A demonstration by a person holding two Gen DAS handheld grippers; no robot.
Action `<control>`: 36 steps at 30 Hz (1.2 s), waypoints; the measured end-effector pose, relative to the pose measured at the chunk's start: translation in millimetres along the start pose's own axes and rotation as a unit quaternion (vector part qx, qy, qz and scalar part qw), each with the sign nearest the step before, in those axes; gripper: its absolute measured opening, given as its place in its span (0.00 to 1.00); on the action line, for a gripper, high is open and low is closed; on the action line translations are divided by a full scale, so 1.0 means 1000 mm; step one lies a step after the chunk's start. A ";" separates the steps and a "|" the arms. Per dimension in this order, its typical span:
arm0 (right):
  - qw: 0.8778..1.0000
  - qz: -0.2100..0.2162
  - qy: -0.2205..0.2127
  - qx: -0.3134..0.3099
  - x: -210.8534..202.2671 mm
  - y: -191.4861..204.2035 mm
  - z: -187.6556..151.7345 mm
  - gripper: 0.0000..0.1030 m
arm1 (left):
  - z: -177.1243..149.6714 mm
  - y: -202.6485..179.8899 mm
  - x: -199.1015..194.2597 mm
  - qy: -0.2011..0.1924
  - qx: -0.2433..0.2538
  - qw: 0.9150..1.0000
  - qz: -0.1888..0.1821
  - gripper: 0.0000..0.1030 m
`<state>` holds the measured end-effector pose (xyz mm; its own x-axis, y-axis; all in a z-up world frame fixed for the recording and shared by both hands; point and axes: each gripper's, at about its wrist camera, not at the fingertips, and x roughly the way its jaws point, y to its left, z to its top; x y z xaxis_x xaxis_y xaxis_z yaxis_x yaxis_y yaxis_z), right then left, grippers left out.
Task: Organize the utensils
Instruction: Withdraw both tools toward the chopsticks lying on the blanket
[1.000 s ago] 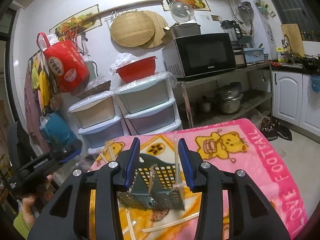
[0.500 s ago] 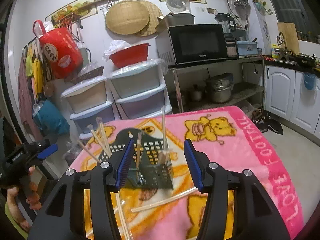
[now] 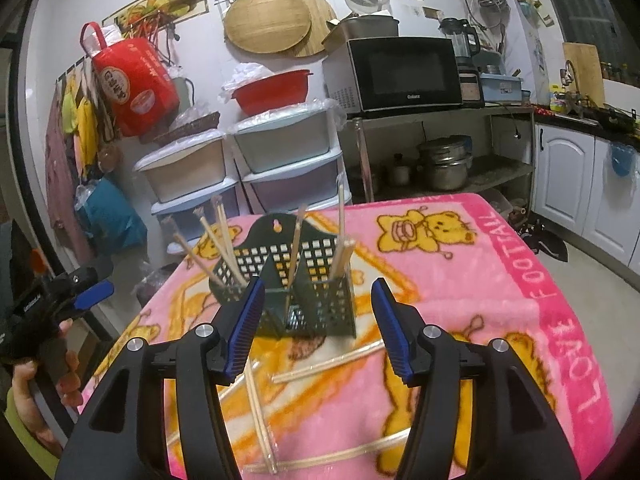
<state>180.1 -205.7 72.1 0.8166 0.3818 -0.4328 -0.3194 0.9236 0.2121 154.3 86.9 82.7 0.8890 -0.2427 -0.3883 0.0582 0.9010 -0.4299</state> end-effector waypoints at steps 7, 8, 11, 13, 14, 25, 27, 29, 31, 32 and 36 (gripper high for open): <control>1.000 0.000 0.018 -0.006 -0.004 0.003 -0.021 0.52 | -0.013 0.012 -0.007 0.007 -0.014 1.000 0.009 0.89; 1.000 0.001 0.020 -0.007 -0.005 0.003 -0.023 0.52 | -0.015 0.013 -0.008 0.009 -0.017 1.000 0.010 0.89; 0.999 -0.001 0.029 -0.015 -0.007 0.004 -0.033 0.52 | -0.023 0.017 -0.011 0.016 -0.021 1.000 0.013 0.89; 0.999 -0.002 0.034 -0.017 -0.008 0.005 -0.039 0.52 | -0.030 0.018 -0.012 0.022 -0.020 0.999 0.017 0.89; 0.999 0.000 0.038 -0.018 -0.008 0.005 -0.042 0.52 | -0.032 0.019 -0.012 0.025 -0.020 0.999 0.018 0.89; 0.995 0.013 0.072 -0.069 -0.011 0.030 -0.075 0.52 | -0.064 0.032 -0.017 0.068 -0.021 0.997 0.029 0.89; 0.993 0.013 0.078 -0.083 -0.011 0.034 -0.082 0.52 | -0.070 0.032 -0.019 0.073 -0.020 0.997 0.032 0.89; 0.992 0.014 0.084 -0.095 -0.010 0.037 -0.088 0.52 | -0.074 0.035 -0.021 0.078 -0.017 0.996 0.035 0.89; 0.990 0.014 0.091 -0.104 -0.009 0.042 -0.095 0.52 | -0.077 0.037 -0.022 0.083 -0.018 0.996 0.036 0.89; 0.990 0.014 0.094 -0.107 -0.009 0.044 -0.099 0.52 | -0.078 0.039 -0.023 0.086 -0.016 0.995 0.038 0.89; 0.987 0.011 0.100 -0.127 -0.008 0.050 -0.110 0.52 | -0.085 0.044 -0.027 0.092 -0.014 0.995 0.045 0.89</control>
<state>104.4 -158.6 -10.2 0.7051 0.3775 -0.6002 -0.4669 0.8843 0.0075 94.9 102.9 5.0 0.7918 -0.2247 -0.5680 -0.0336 0.9124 -0.4078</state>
